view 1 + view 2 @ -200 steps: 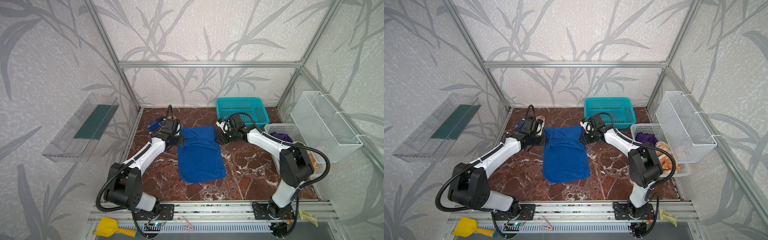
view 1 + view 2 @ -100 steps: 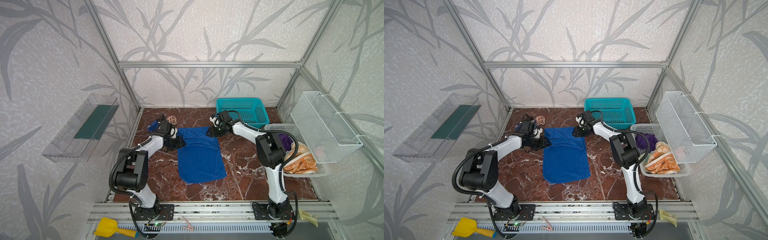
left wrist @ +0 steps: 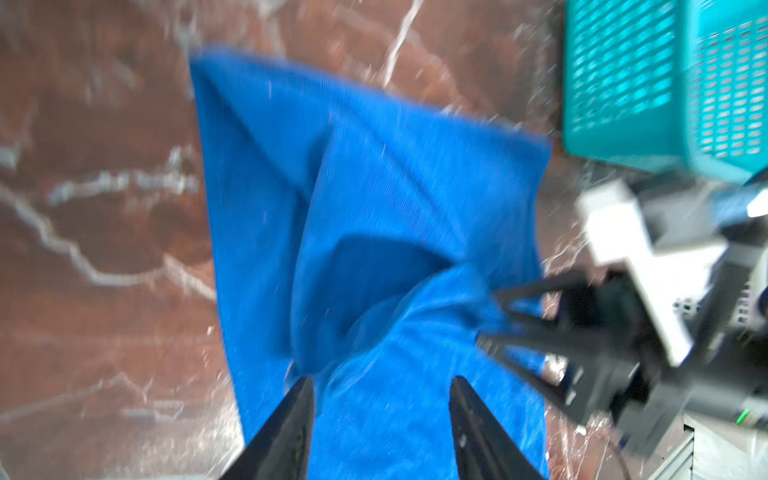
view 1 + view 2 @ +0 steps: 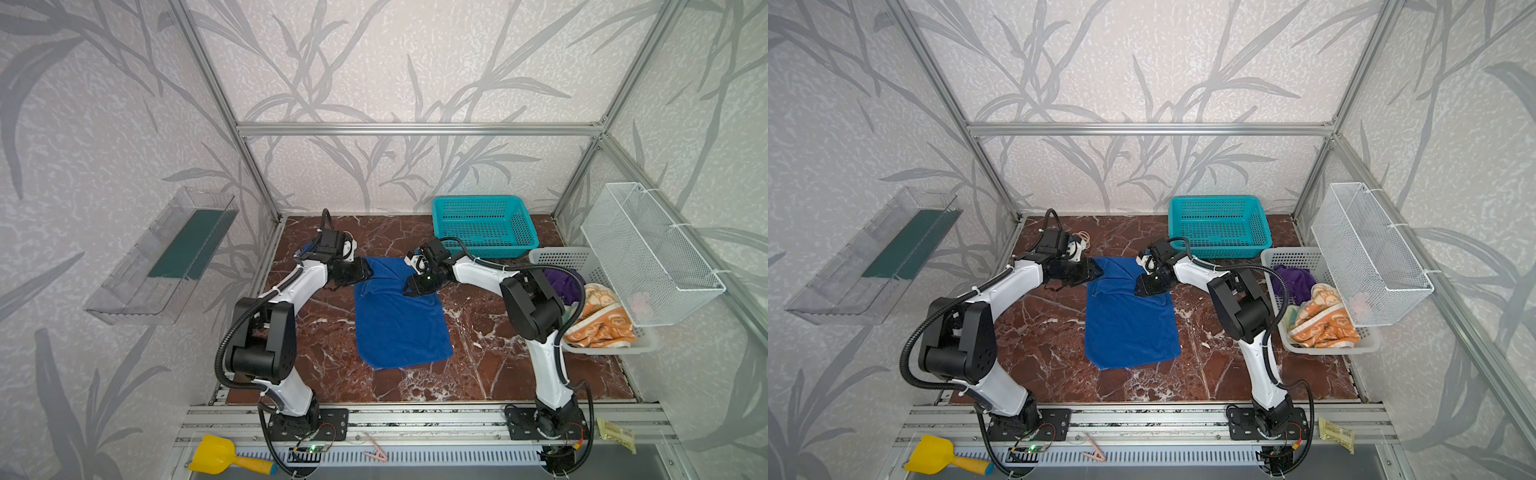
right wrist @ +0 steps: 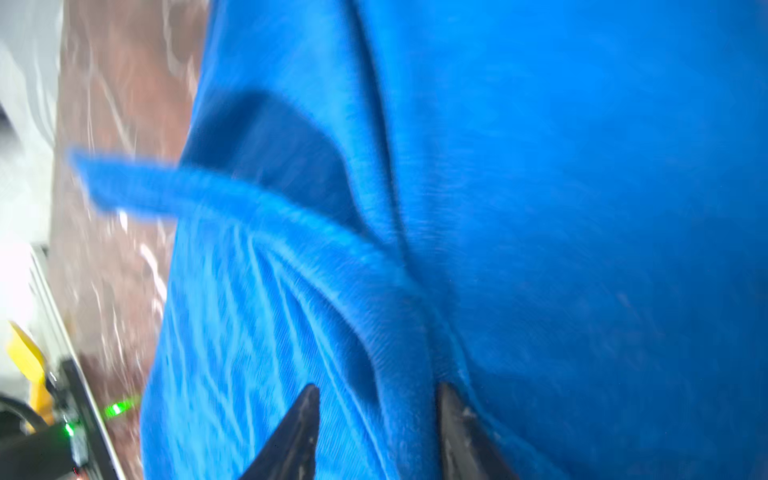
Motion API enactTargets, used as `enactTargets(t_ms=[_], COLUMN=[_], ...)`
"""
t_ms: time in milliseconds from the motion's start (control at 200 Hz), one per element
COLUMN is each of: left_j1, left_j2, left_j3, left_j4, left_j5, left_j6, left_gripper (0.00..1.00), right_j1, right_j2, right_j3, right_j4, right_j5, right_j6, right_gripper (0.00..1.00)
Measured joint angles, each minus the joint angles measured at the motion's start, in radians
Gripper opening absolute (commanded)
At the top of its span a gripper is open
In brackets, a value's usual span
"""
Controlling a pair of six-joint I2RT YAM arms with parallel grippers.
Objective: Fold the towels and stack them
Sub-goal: 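Grasp the far edge of the flattened blue towel with both grippers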
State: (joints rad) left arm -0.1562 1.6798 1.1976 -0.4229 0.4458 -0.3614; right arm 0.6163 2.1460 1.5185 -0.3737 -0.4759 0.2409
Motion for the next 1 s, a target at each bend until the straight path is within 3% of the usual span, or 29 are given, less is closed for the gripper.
enactTargets(t_ms=[265,465,655,1000], left_j1=[-0.094,-0.183,-0.247,-0.240], left_j2=[0.175,0.222,0.236,0.236], left_j3=[0.177,0.205,0.208,0.208], left_j4=[-0.003,-0.039,-0.051,-0.079], left_j5=[-0.034,-0.060,-0.061,-0.092], left_j6=[-0.008,-0.005,-0.005,0.013], left_gripper=[0.51,0.48,0.47,0.47], right_j1=[0.109,0.037,-0.068,-0.053], right_j2=[-0.221,-0.345,-0.321,-0.238], right_j3=[-0.213,-0.258,-0.253,-0.235], right_j4=[-0.014,-0.020,-0.026,-0.061], right_j5=[0.035,0.093,0.108,0.062], right_j6=[-0.074,-0.013,0.083,0.221], right_gripper=[0.50,0.48,0.46,0.48])
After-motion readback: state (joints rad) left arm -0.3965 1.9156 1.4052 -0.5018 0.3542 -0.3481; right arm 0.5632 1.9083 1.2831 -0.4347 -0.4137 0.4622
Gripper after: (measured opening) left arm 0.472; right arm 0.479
